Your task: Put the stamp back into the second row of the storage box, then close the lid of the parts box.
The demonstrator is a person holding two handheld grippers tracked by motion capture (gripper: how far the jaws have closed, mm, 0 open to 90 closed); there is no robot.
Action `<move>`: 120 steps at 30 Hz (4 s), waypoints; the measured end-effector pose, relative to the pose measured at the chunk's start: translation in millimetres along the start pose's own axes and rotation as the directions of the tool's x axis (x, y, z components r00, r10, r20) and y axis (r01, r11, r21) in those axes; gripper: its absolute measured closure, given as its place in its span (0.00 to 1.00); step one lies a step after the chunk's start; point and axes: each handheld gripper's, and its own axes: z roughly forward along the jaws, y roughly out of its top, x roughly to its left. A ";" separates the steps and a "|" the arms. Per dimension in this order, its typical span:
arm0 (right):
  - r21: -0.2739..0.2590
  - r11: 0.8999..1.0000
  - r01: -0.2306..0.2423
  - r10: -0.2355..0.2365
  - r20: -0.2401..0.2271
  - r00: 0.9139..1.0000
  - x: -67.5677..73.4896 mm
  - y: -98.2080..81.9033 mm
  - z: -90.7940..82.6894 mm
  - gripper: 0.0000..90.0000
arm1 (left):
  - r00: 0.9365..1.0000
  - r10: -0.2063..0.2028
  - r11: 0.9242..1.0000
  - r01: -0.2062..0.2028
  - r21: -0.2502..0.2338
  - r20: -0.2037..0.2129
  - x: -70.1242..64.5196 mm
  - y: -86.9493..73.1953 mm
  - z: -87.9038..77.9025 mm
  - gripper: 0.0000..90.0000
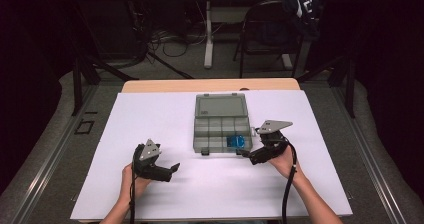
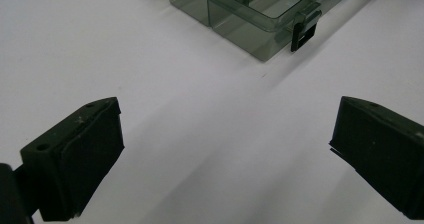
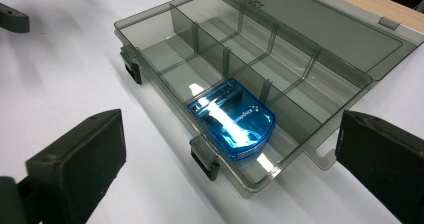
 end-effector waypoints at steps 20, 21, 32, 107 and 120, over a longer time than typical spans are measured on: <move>-0.031 0.999 -0.010 0.011 0.031 0.999 -1.2 -0.4 -0.6 0.00 | 1.000 0.004 1.000 -0.004 -0.011 0.009 -0.4 1.4 2.6 0.00; -0.030 0.999 -0.013 0.014 0.032 0.999 -1.0 -1.0 -0.7 0.00 | 1.000 0.004 1.000 -0.003 -0.013 0.013 -0.3 1.4 2.6 0.00; -0.043 0.999 -0.027 0.030 0.067 0.997 2.4 -9.9 -8.6 0.00 | 1.000 0.014 1.000 -0.014 -0.016 0.022 0.8 2.0 2.7 0.00; -0.054 0.998 -0.027 0.029 0.033 0.999 -8.3 -18.3 -12.5 0.00 | 0.900 0.321 0.944 -0.331 -0.019 0.294 -14.2 99.9 51.9 0.00; -0.047 0.999 -0.027 0.029 0.026 0.999 -8.8 -18.5 -12.4 0.00 | 0.865 0.378 0.911 -0.410 0.032 0.331 -24.2 111.8 66.8 0.17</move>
